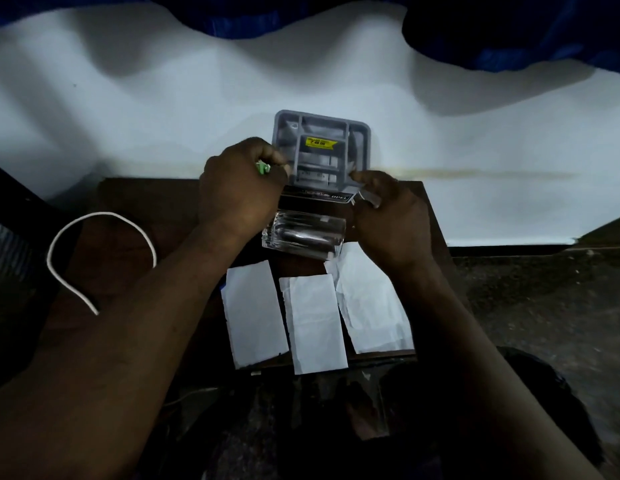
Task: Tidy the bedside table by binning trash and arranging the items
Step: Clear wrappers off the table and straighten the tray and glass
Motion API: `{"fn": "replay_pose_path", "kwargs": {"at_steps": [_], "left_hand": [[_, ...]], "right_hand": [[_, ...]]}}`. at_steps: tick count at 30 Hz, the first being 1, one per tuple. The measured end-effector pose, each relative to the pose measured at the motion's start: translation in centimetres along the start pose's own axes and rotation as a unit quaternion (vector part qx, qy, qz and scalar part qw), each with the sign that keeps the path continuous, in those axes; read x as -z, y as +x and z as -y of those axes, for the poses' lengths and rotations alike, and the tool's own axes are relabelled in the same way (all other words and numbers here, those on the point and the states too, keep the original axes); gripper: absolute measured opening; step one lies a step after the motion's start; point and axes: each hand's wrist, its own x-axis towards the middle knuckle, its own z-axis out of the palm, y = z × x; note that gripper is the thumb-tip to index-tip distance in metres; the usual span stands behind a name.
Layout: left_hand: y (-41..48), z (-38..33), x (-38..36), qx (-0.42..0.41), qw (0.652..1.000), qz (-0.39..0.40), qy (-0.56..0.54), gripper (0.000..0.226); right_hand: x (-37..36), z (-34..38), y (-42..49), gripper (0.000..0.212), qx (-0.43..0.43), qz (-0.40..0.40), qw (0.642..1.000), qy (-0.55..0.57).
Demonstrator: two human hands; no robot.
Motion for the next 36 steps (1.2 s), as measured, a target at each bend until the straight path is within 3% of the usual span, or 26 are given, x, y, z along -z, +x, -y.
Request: {"fn": "replay_pose_path", "kwargs": {"at_steps": [2, 4, 7, 11, 15, 23, 26, 30, 33, 36], "left_hand": [[0.1, -0.4, 0.1, 0.063, 0.989, -0.015, -0.134, 0.013], [0.4, -0.6, 0.3, 0.145, 0.948, -0.01, -0.285, 0.03], [0.6, -0.5, 0.7, 0.221, 0.9, 0.023, -0.374, 0.049], [0.3, -0.7, 0.5, 0.235, 0.889, 0.051, -0.389, 0.034], [0.3, -0.7, 0.8, 0.227, 0.892, 0.074, -0.383, 0.034], [0.2, -0.6, 0.6, 0.253, 0.874, 0.094, -0.404, 0.044], [0.0, -0.6, 0.4, 0.24, 0.889, 0.086, -0.379, 0.03], [-0.1, -0.5, 0.1, 0.2, 0.925, 0.06, -0.318, 0.037], [-0.4, -0.3, 0.0, 0.121, 0.976, 0.004, -0.183, 0.031], [-0.5, -0.2, -0.1, 0.072, 0.995, -0.059, -0.045, 0.034]], "right_hand": [[0.1, 0.3, -0.3, 0.04, 0.004, -0.029, 1.0, 0.003], [0.2, 0.5, -0.4, 0.033, -0.006, -0.05, 0.999, 0.013], [0.5, 0.7, -0.3, 0.028, -0.024, -0.057, 0.998, 0.027], [0.8, 1.1, -0.4, 0.034, -0.034, -0.056, 0.996, 0.055], [1.0, 0.9, -0.4, 0.044, -0.036, -0.058, 0.996, 0.056], [1.2, 1.0, -0.4, 0.039, -0.043, -0.072, 0.994, 0.069], [1.0, 1.0, -0.2, 0.034, -0.043, -0.075, 0.995, 0.052], [1.1, 0.9, -0.3, 0.045, -0.02, -0.086, 0.995, 0.05], [1.1, 0.9, -0.4, 0.041, -0.011, -0.084, 0.995, 0.062], [1.0, 1.1, -0.5, 0.042, -0.018, -0.101, 0.991, 0.081]]}}
